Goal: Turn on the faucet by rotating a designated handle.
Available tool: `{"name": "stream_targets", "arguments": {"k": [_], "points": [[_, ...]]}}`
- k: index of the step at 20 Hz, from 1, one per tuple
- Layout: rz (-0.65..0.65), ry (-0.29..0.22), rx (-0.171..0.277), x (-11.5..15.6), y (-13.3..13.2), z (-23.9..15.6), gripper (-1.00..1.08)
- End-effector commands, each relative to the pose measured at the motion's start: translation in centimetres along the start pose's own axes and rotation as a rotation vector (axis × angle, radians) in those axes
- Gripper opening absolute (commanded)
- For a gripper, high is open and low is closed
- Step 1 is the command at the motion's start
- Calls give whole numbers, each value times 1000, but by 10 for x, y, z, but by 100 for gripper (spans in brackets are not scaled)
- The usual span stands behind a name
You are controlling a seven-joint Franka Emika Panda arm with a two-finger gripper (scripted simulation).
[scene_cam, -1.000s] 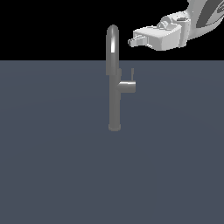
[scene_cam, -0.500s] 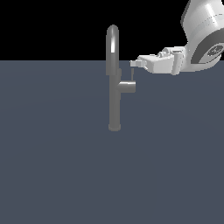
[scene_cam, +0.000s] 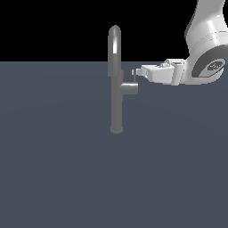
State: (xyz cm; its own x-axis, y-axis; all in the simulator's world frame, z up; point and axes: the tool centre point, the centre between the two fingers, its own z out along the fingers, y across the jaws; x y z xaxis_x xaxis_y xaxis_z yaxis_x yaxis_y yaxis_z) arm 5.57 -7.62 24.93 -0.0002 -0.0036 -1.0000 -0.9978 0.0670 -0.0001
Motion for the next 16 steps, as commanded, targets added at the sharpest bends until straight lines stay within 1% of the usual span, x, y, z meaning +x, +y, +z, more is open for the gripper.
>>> {"name": "stream_targets", "arguments": {"k": [1, 3, 13, 15, 16], "points": [[1, -2, 2, 0, 0, 0, -100], [1, -1, 1, 0, 0, 0, -100], [2, -3, 3, -11, 26, 1, -100], [2, -2, 6, -8, 23, 1, -100], [2, -2, 6, -9, 26, 1, -100]]}}
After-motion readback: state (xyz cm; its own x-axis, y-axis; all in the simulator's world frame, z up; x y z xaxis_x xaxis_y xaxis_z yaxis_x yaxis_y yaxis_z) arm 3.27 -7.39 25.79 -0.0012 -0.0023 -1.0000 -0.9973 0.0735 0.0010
